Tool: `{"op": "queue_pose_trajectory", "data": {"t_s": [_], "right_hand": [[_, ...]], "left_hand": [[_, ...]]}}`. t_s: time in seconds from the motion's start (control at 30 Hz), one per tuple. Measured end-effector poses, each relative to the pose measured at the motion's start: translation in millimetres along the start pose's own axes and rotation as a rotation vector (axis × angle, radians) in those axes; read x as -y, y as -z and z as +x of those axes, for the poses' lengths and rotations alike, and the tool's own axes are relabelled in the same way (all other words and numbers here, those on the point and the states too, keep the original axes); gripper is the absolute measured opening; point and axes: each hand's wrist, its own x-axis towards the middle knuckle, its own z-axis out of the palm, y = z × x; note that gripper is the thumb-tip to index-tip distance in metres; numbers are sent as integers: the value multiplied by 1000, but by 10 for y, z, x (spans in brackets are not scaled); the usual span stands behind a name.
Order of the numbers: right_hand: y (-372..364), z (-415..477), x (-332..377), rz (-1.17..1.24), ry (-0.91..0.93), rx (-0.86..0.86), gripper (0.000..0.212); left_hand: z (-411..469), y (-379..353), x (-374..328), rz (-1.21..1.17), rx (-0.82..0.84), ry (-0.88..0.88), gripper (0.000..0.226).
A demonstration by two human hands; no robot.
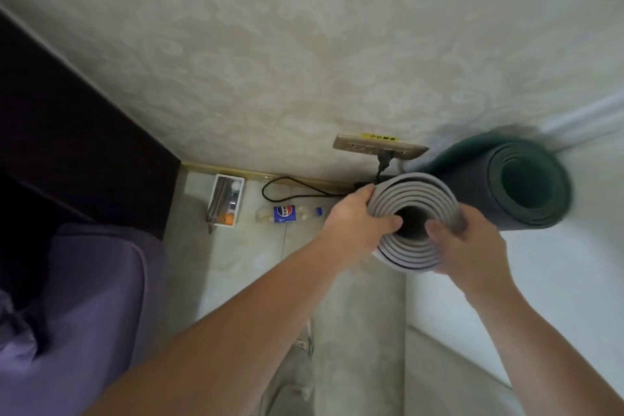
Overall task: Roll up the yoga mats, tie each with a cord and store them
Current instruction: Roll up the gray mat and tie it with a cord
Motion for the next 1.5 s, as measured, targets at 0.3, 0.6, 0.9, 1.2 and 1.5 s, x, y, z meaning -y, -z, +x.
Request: {"op": "queue_pose_trajectory", "data": {"t_s": [0.3,0.6,0.9,1.2,1.5], "right_hand": [[-73,671,318,300,-172,-31,30],[-73,594,315,340,-200,16,44],[-106,425,221,56,-84,-26,67],[0,106,459,-134,40,-286,41],[315,-2007,1372,92,-59,-135,27]], "left_hand": [[607,209,-512,37,-145,-78,45],[566,258,-561,36,-122,-94,49],[371,206,-532,3,-162,-13,81],[-65,485,-620,-88,-237,86,60],[-2596,1442,-720,-168,-188,67,16]]}}
